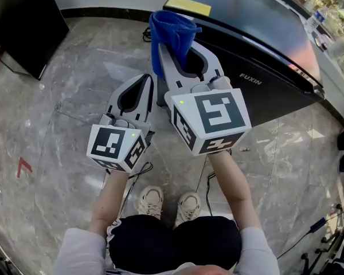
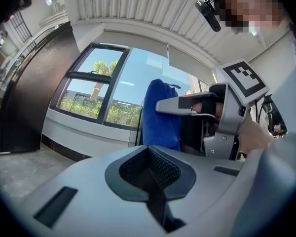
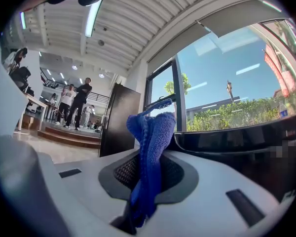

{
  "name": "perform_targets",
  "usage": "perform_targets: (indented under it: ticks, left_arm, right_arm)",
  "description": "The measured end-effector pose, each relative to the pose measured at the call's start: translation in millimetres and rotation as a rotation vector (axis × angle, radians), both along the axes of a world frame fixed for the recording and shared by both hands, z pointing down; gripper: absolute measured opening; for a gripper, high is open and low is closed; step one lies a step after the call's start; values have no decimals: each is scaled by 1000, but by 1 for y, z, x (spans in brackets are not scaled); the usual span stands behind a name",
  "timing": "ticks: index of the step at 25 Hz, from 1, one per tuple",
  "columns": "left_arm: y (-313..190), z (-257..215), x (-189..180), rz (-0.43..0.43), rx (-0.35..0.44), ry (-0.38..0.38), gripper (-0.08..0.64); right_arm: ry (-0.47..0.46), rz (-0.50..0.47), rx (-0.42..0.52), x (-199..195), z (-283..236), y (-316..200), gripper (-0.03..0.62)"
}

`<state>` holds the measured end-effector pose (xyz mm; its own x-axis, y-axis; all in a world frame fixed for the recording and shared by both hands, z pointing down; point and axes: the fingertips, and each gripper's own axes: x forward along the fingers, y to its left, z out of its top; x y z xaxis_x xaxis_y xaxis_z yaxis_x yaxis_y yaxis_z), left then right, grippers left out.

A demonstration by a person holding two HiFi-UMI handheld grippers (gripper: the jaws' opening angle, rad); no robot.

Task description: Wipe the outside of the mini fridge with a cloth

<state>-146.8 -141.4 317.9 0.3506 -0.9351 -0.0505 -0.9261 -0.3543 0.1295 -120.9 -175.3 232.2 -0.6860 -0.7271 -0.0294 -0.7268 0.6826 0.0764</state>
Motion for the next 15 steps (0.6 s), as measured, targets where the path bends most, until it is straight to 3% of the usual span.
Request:
perform_targets:
  ticks: [5,15]
  left_arm:
    - [-1,9,8,19,-11,-2,5]
    - [6,14,33,82,-3,-48,5]
  right_arm:
    - [3,60,34,21,2,6,80]
    - [-43,342,63,157,6,26,80]
